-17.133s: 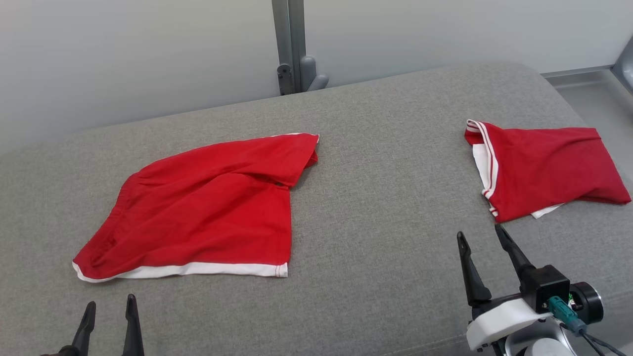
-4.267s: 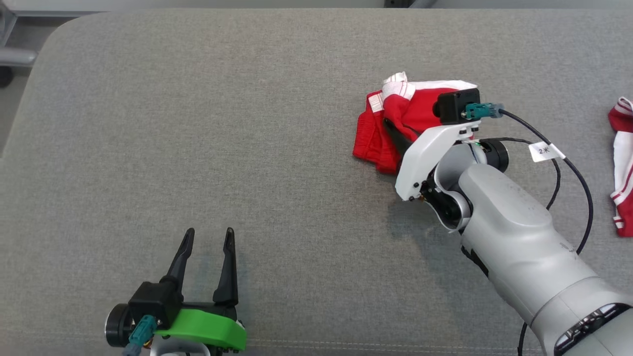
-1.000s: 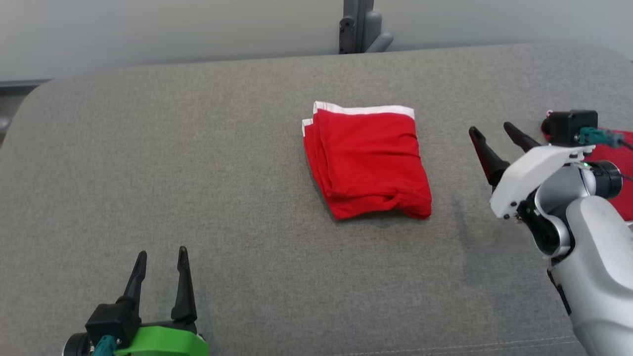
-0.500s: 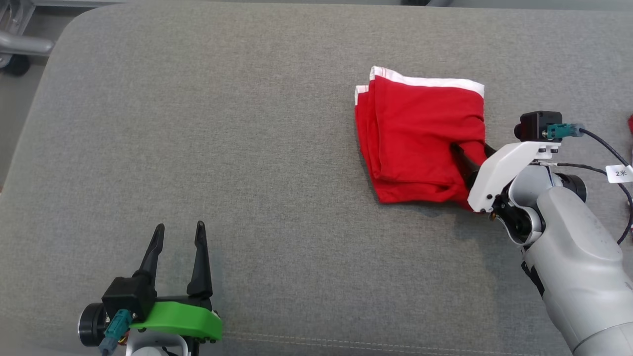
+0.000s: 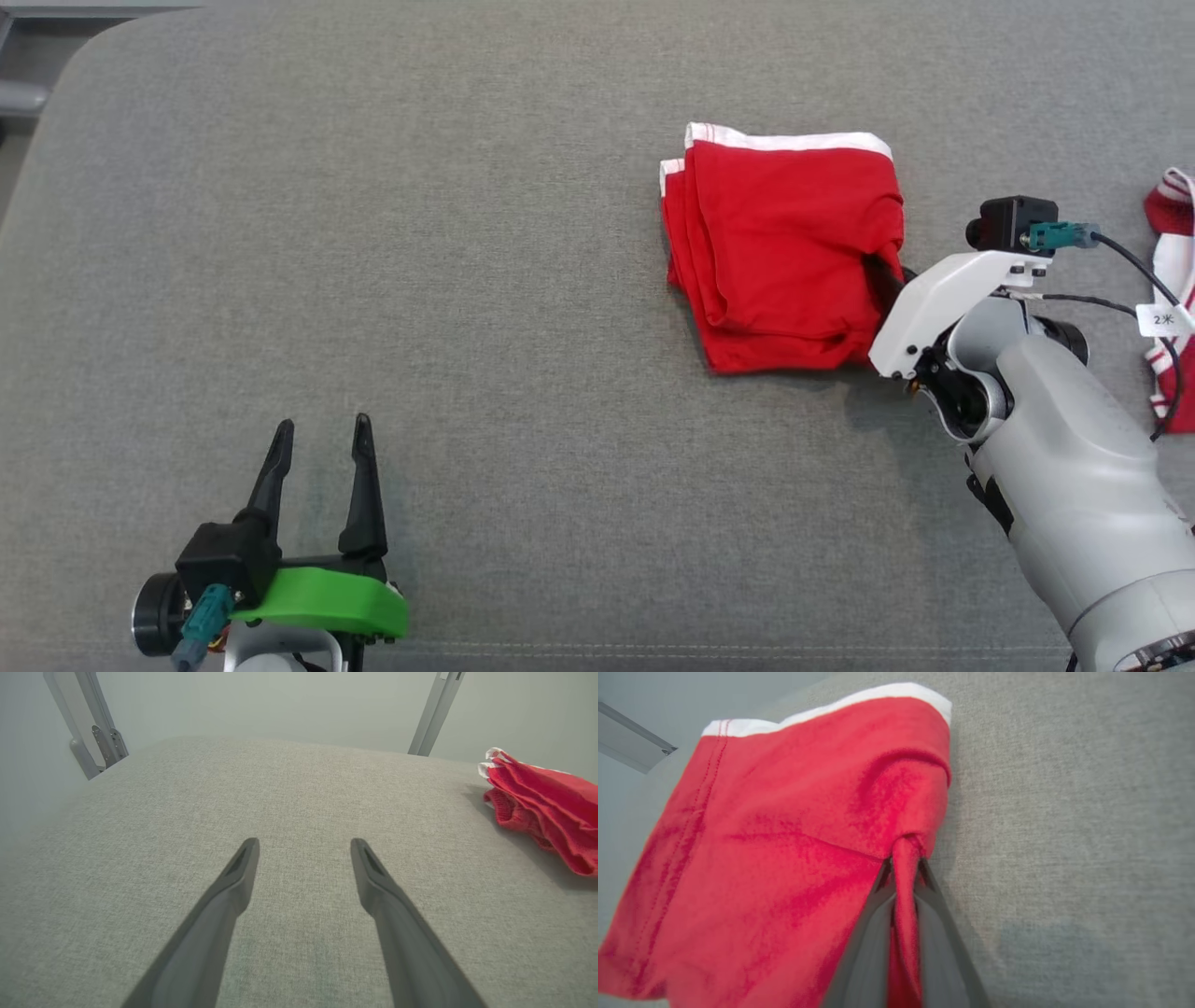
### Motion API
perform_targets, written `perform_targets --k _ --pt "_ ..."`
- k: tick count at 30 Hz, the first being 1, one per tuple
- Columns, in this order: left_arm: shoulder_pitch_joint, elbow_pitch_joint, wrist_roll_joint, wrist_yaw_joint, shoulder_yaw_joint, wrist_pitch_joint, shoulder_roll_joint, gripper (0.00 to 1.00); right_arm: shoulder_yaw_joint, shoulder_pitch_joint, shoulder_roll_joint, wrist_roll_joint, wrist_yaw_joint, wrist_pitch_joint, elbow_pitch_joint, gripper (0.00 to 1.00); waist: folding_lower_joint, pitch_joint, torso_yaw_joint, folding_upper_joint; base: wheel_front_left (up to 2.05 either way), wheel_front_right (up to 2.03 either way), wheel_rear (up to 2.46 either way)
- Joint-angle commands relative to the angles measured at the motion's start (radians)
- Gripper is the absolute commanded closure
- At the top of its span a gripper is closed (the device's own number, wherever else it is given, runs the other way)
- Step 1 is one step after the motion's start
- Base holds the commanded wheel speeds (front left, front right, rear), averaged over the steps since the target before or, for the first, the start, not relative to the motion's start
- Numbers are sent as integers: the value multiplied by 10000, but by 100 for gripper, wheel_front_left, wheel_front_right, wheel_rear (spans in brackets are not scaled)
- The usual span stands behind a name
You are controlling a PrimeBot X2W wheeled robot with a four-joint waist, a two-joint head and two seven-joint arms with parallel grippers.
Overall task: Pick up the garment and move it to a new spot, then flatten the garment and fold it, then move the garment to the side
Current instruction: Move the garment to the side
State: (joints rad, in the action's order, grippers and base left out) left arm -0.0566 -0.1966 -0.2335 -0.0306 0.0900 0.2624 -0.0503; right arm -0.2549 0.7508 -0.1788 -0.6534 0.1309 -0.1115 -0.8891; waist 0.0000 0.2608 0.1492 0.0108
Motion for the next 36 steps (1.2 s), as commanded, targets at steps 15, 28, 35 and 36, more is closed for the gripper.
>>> perform_targets --k 15,28,35,36 --pt "-325 461 268 -164 -583 25 -17 0 -1923 631 -1782 -305 -7 -395 2244 100 0 384 -3321 -108 0 0 0" --pt "-757 485 677 -406 -712 24 -26 0 -939 909 -3699 -459 -7 -1436 3154 100 0 976 -3880 -108 0 0 0" --pt "-834 398 742 -463 -648 24 -24 0 84 1041 -3584 410 -7 -1439 1711 89 0 1165 -3481 -108 0 0 0" --pt "-846 382 762 -470 -650 24 -24 0 201 1041 -3483 581 -7 -1331 1447 73 0 1186 -3407 -108 0 0 0"
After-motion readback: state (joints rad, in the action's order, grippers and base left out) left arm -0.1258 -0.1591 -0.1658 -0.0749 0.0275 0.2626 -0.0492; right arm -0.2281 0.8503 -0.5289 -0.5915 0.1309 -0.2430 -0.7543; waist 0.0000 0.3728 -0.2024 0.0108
